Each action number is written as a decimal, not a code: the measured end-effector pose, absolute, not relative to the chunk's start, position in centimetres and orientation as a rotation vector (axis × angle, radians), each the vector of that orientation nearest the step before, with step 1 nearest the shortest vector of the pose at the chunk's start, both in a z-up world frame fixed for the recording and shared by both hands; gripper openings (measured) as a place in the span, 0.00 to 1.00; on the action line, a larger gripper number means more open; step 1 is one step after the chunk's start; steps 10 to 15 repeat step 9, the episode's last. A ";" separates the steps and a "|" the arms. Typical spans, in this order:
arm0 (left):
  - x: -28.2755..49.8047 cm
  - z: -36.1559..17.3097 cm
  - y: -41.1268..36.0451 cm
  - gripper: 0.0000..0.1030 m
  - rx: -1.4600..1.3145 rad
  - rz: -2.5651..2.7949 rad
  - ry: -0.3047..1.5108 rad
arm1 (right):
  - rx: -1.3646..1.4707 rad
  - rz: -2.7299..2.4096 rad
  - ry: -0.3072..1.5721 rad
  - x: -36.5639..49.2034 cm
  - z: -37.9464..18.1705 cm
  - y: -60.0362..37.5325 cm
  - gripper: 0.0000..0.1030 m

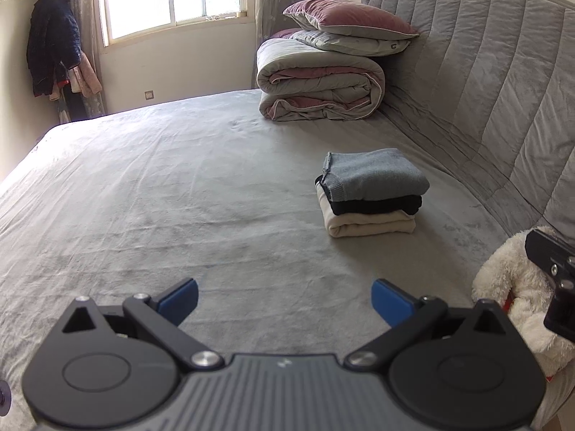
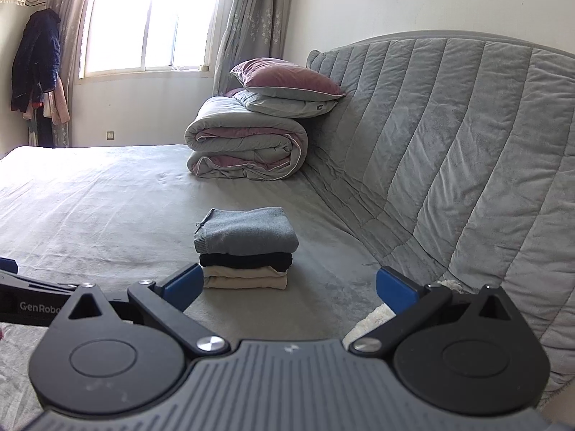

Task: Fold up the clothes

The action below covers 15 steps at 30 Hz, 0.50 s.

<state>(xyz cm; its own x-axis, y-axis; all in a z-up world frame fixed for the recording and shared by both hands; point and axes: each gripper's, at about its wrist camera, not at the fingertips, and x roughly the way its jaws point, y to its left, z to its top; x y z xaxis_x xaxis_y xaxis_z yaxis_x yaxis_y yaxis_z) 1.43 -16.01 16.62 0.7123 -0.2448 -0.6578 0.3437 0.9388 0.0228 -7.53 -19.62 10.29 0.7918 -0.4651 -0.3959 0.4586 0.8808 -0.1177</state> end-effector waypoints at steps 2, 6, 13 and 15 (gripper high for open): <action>0.4 16.5 -15.4 0.99 0.147 -0.337 0.708 | -0.011 -0.495 0.425 -8.4 10.3 -18.7 1.00; -0.8 16.0 -14.3 0.99 0.140 -0.344 0.714 | -0.014 -0.489 0.435 -9.1 9.7 -17.2 1.00; -1.6 15.3 -13.4 1.00 0.129 -0.345 0.721 | -0.012 -0.477 0.452 -9.4 8.8 -16.3 1.00; -1.6 15.3 -13.4 1.00 0.129 -0.345 0.721 | -0.012 -0.477 0.452 -9.4 8.8 -16.3 1.00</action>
